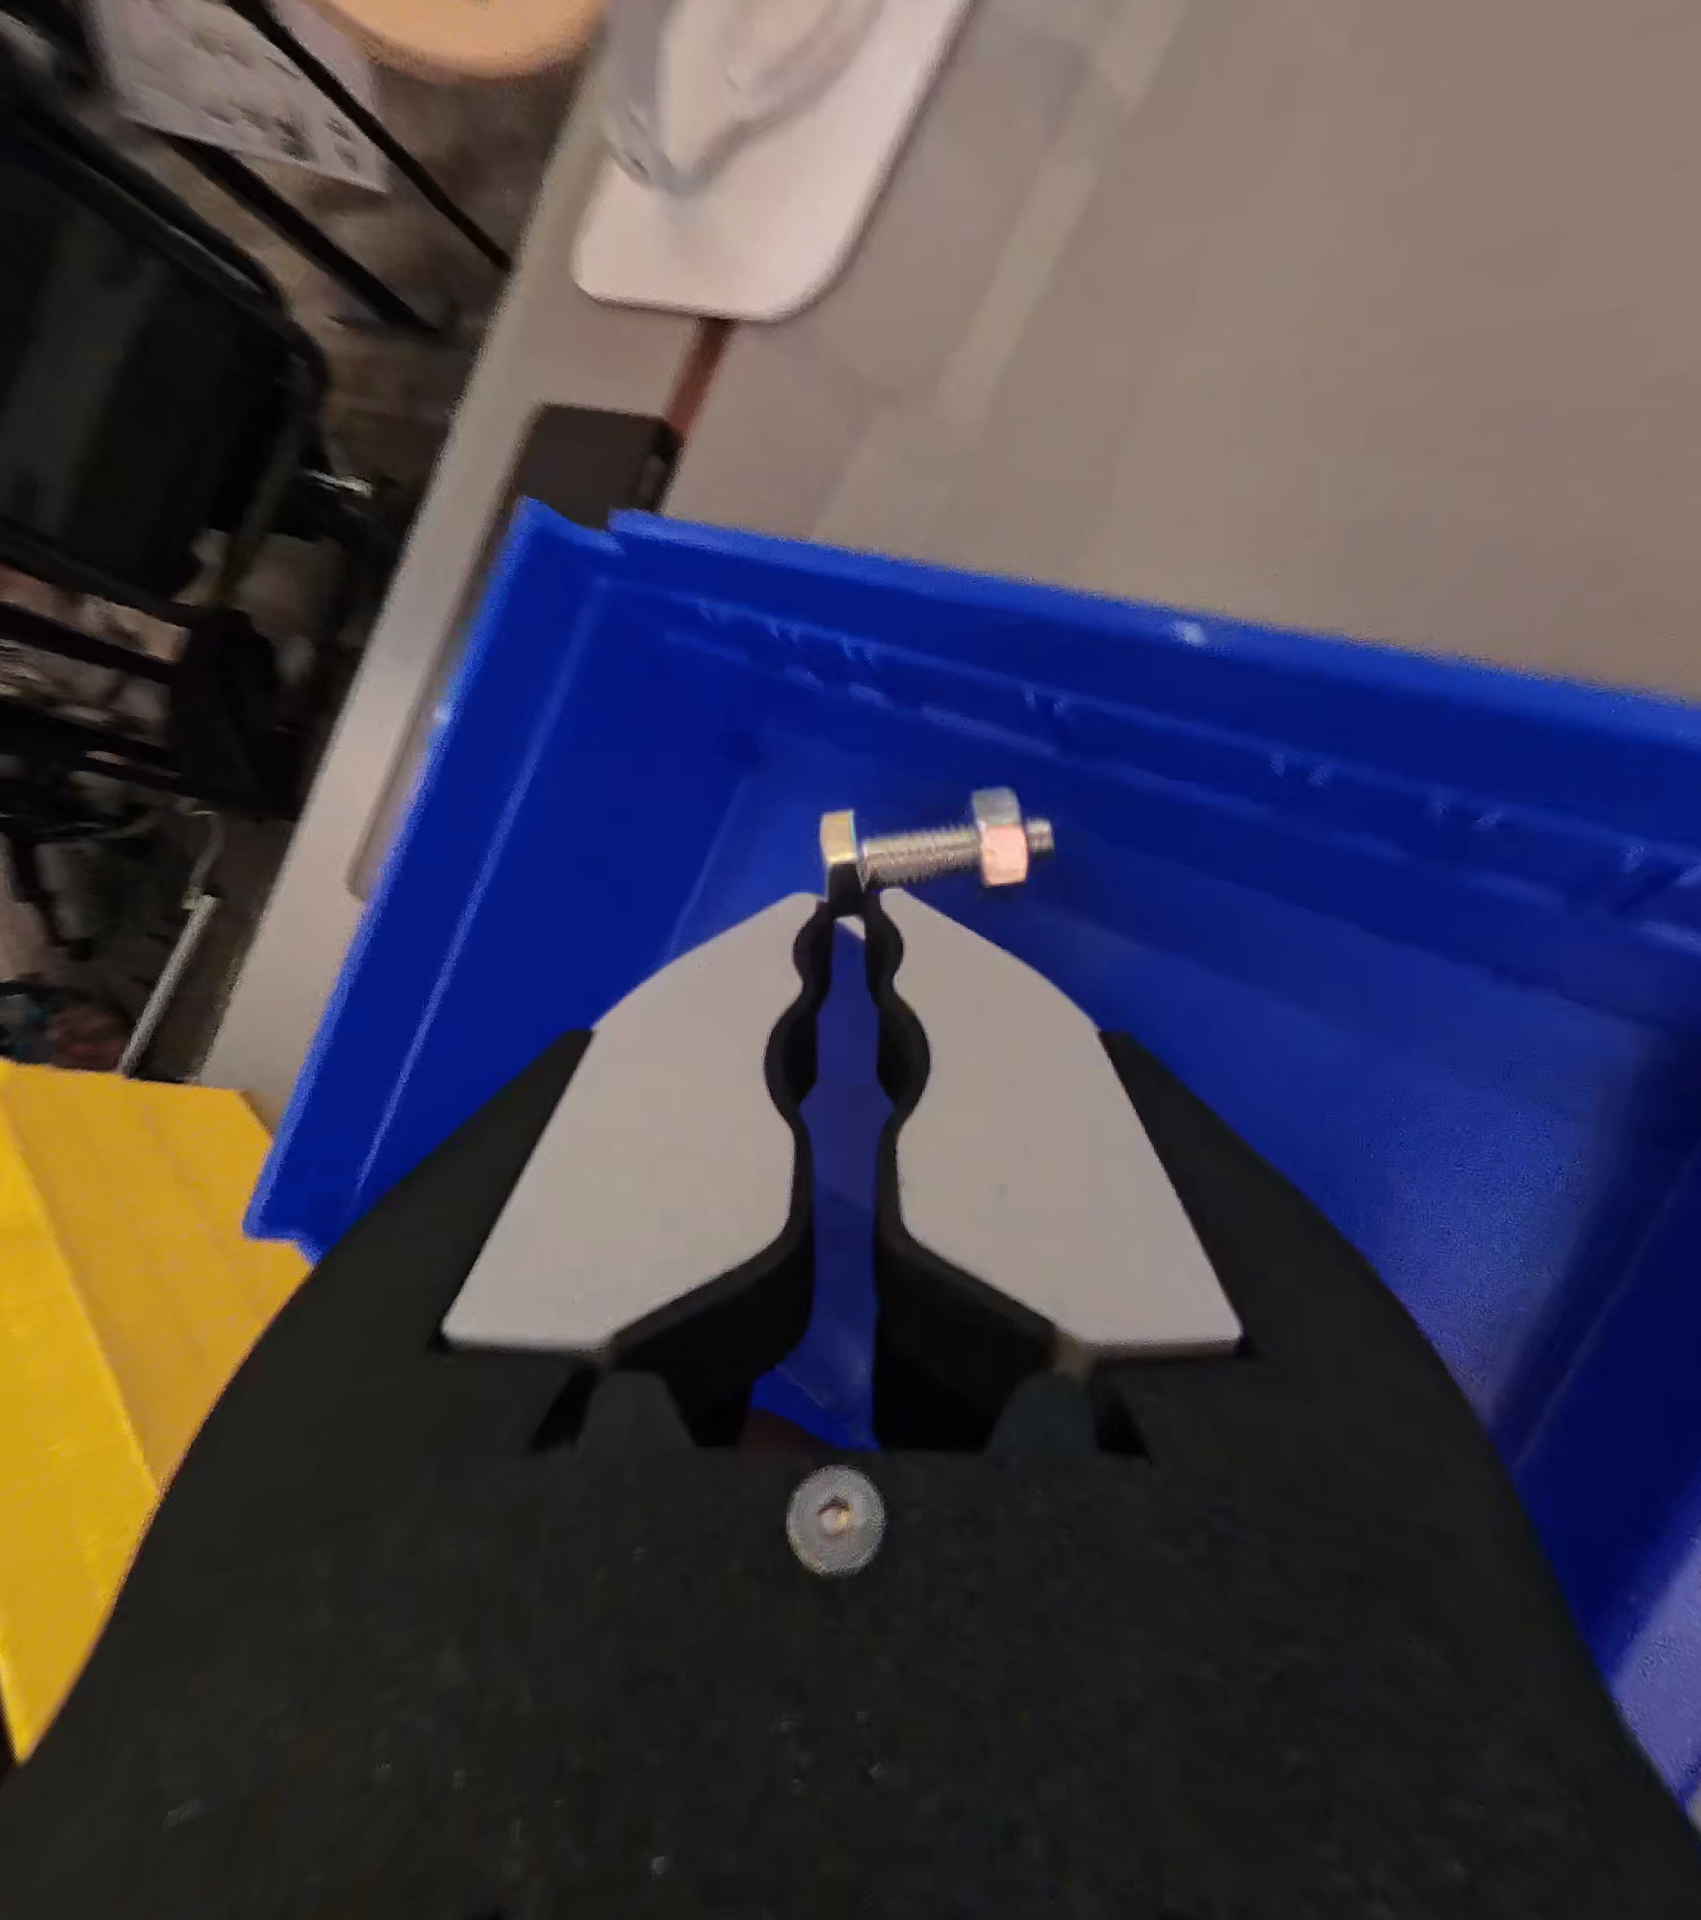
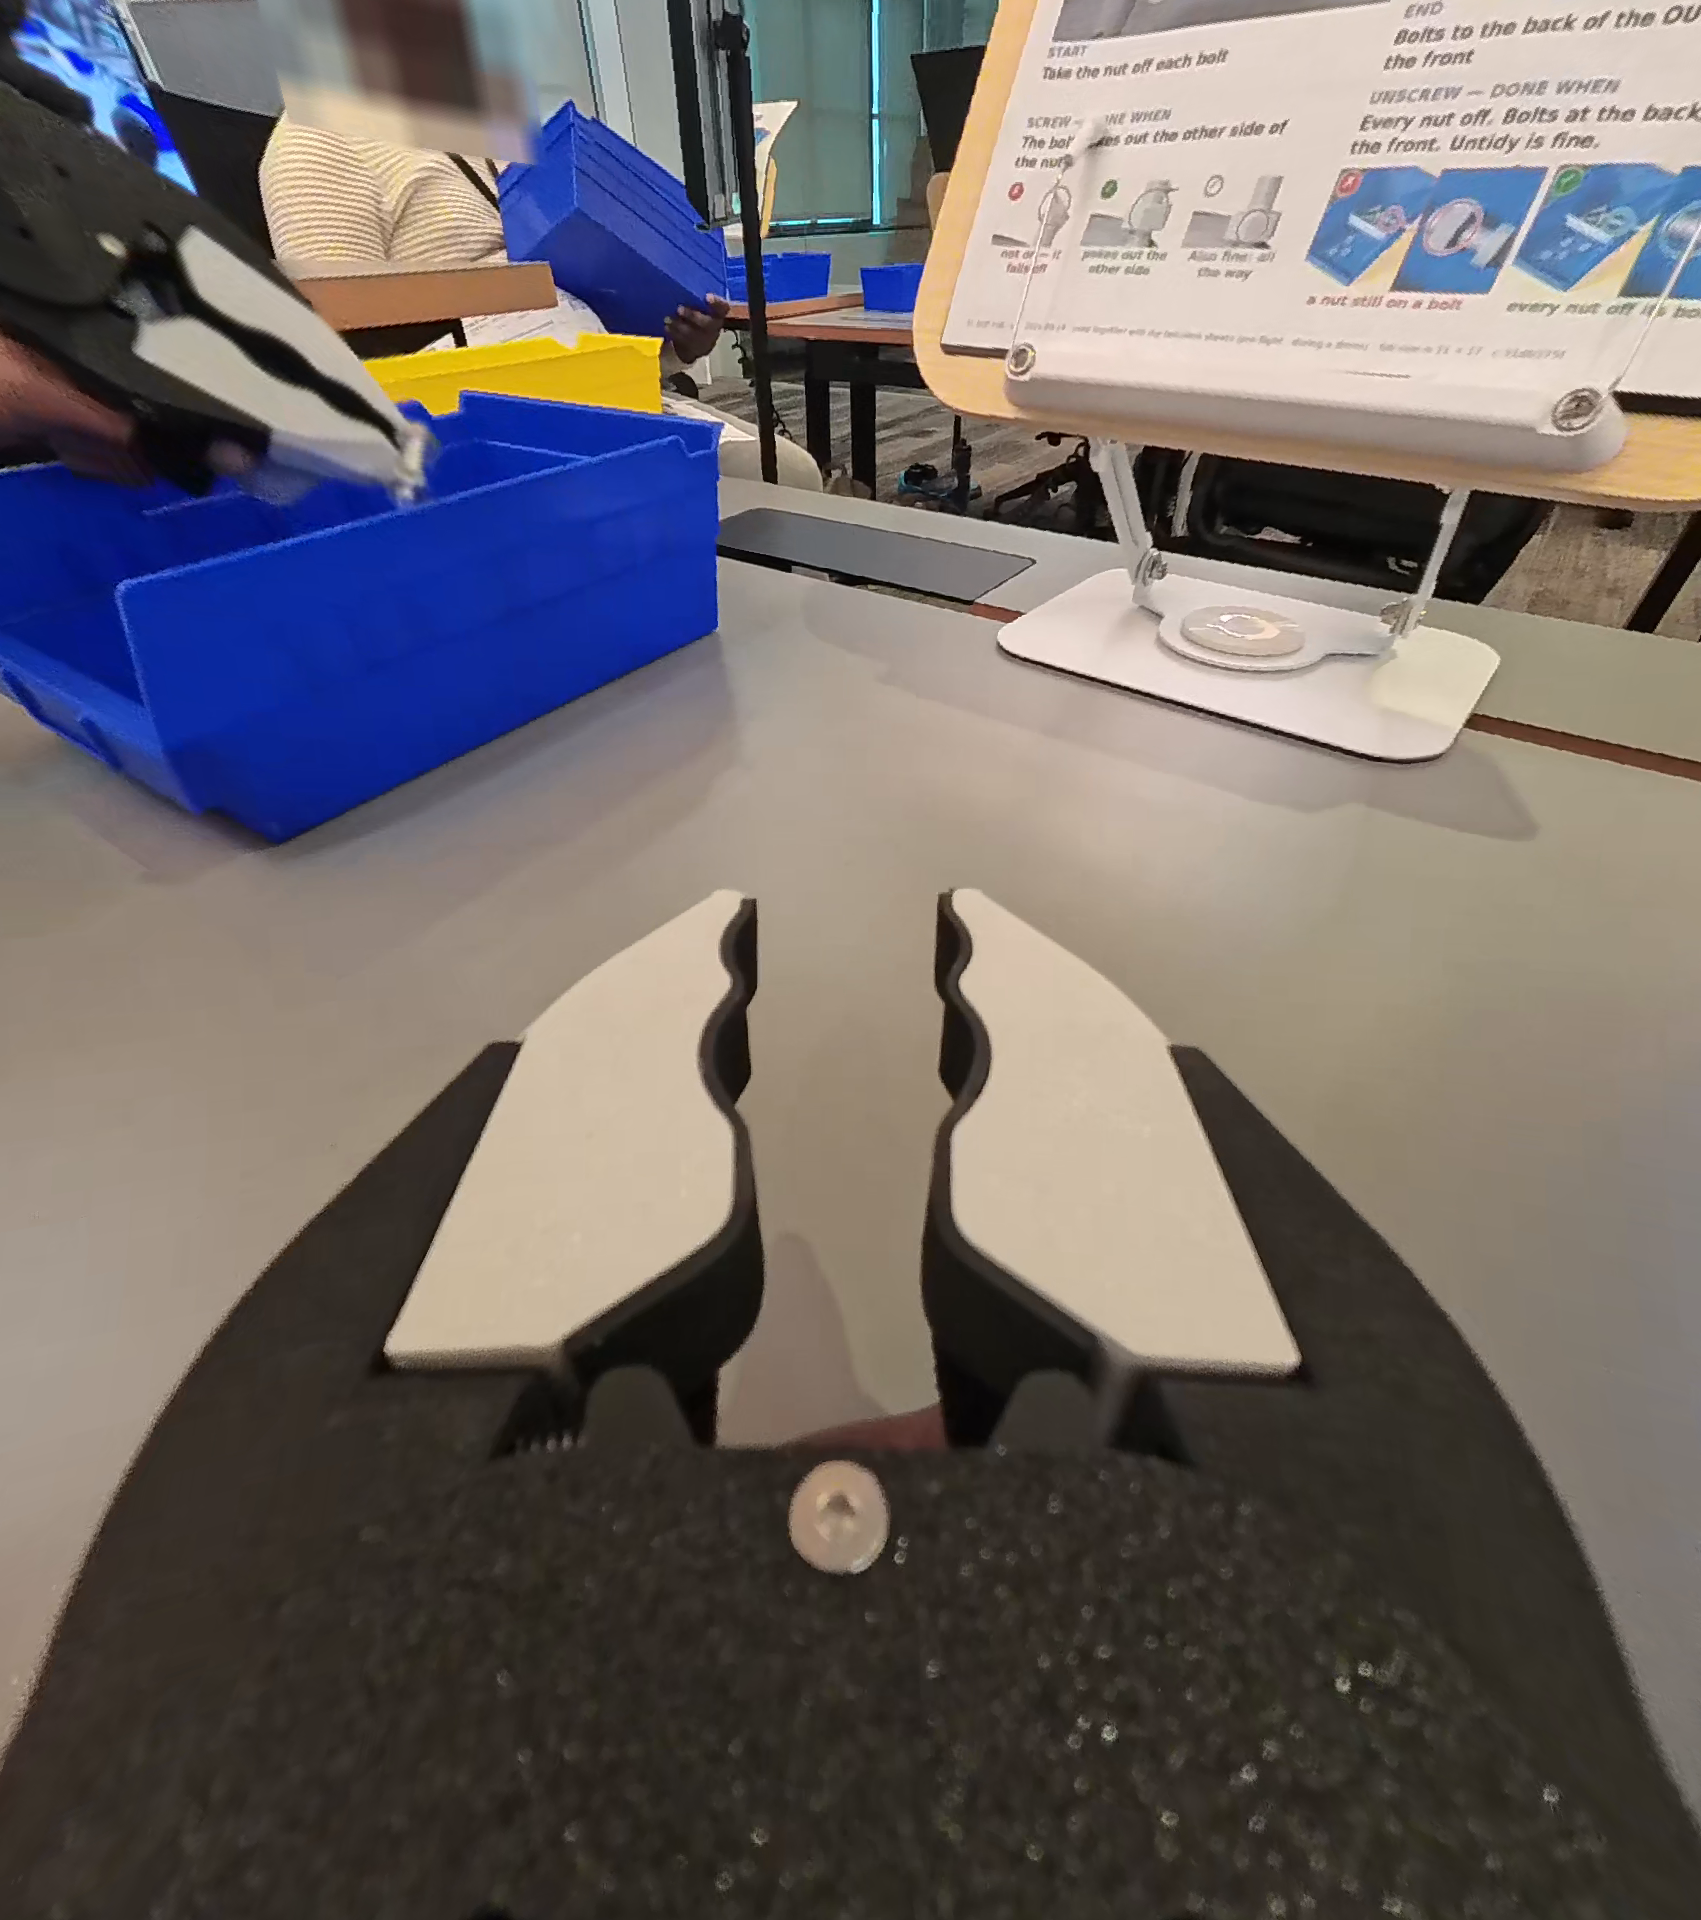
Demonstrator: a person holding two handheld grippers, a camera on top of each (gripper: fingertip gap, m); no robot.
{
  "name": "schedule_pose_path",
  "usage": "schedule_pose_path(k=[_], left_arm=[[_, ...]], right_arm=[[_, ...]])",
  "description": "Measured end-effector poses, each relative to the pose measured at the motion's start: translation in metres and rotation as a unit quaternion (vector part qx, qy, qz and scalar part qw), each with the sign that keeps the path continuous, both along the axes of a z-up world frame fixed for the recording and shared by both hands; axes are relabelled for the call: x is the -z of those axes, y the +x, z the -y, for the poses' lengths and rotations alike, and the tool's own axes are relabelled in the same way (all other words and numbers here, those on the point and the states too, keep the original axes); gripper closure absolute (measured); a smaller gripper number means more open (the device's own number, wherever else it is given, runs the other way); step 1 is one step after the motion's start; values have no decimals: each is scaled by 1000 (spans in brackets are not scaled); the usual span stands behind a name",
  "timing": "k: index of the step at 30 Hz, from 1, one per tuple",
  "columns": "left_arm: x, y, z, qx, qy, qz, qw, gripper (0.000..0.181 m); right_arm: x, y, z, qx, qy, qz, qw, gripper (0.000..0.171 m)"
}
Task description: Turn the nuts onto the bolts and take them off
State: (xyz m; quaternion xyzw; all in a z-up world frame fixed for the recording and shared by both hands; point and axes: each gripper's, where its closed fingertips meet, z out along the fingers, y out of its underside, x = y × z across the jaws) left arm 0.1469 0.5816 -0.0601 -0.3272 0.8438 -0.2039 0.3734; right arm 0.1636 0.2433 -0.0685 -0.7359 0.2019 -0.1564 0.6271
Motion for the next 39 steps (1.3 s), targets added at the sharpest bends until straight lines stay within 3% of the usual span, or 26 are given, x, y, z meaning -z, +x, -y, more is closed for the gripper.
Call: schedule_pose_path(k=[7, 13, 18, 29, 37, 39], left_arm=[[-67, -23, 68, -61, -132, 143, 979, 176], [-77, -29, 152, -54, -156, 214, 963, 176], [-71, -20, 210, -23, -151, 236, 960, 176], [-55, -16, 257, -5, -171, 240, 956, 176], [-48, -21, 267, 49, -174, 223, 958, 174], [-46, -26, 272, 88, -178, 198, 960, 163]], right_arm=[[-18, -20, -29, -81, 20, -22, 996, 137], [-50, -64, -67, -213, 62, -86, 971, 137], [-66, -60, -81, -233, 141, -206, 940, 136], [-69, -50, -71, -241, 218, -284, 902, 152], [-60, -52, -62, -261, 141, -221, 929, 154], [-55, -51, -56, -275, 121, -209, 931, 153]])
